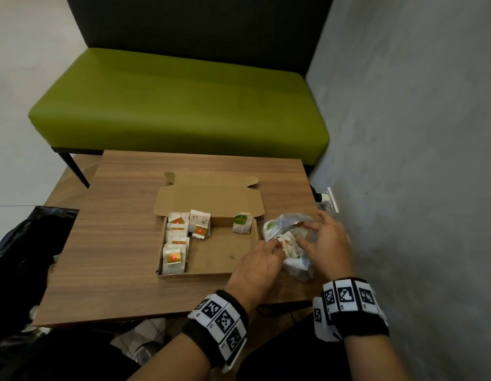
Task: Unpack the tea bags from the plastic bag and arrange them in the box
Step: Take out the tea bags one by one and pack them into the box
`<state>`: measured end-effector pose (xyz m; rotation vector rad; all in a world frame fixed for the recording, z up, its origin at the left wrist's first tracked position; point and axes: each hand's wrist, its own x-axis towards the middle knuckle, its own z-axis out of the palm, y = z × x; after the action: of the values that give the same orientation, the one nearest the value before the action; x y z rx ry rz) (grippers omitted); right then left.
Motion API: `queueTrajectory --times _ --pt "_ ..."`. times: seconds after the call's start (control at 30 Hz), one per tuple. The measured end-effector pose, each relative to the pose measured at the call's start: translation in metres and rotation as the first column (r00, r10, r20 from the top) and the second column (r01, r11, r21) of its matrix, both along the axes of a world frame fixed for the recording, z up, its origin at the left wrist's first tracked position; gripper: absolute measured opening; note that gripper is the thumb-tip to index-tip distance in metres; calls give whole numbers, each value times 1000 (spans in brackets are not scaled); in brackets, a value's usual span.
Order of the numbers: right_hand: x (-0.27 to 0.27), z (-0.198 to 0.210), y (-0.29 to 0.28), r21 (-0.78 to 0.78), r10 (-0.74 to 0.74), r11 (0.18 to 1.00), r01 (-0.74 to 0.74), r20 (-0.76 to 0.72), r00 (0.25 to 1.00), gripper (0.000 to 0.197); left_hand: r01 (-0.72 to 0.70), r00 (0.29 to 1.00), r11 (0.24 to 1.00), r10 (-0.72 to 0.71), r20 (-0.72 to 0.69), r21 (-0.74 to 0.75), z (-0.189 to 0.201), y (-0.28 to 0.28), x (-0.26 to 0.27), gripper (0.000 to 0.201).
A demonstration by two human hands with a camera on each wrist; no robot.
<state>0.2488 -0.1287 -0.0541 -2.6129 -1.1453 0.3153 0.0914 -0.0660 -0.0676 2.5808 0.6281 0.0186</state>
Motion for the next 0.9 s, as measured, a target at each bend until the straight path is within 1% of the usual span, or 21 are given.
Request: queueTrajectory --times 0.03,0.1,0.2,0.27,0.33,0.4,0.47,0.57,0.67,0.73,0.77,0.8,0.83,0.87,0.9 --pt "-2 -1 4 -11 -11 1000 11 19 1000 40 3 1000 1000 -4 13 10 0 0 0 40" --pt "-7 -5 13 -5 -50 999 50 47 998 43 5 1000 1000 -6 22 20 1 0 1 41" --pt "-11 -14 22 55 -125 991 125 0 992 44 5 999 999 -6 37 34 0 0 1 40" --pt "-12 -17 24 128 -148 980 151 -40 988 39 5 999 999 -7 46 35 -2 0 1 40" --pt "-13 -15 23 157 -164 973 170 -55 985 28 -9 999 1000 8 35 18 -4 2 1 40" --pt "-13 -10 21 136 -159 978 160 -22 987 17 -27 999 999 26 41 31 -5 3 1 36" --pt "-14 -6 18 157 -151 977 148 8 989 16 -39 997 998 35 71 50 -5 3 2 33" --pt "-13 -4 15 213 -89 973 82 21 996 24 -57 993 990 43 113 130 -4 -1 3 31" --pt "-10 -5 14 172 -52 984 48 24 998 41 -103 993 968 85 86 228 -2 0 3 30" --pt "-7 -6 15 136 -29 990 24 36 999 50 -130 990 957 109 94 258 1 2 6 32" --pt "-5 -6 16 121 -17 993 13 37 999 53 -141 988 960 121 95 244 6 3 7 37" --pt "-4 -6 16 107 -7 994 2 40 999 56 -171 984 958 152 98 231 9 4 8 47" --pt "-4 -6 16 90 3 996 -7 45 999 57 -198 980 959 187 70 203 12 6 10 55" --pt "-3 -6 16 70 13 997 -17 56 998 58 -228 974 958 223 50 175 13 8 11 55" --pt "-3 -6 16 46 22 999 -25 68 997 58 -259 966 951 254 51 171 13 9 12 50"
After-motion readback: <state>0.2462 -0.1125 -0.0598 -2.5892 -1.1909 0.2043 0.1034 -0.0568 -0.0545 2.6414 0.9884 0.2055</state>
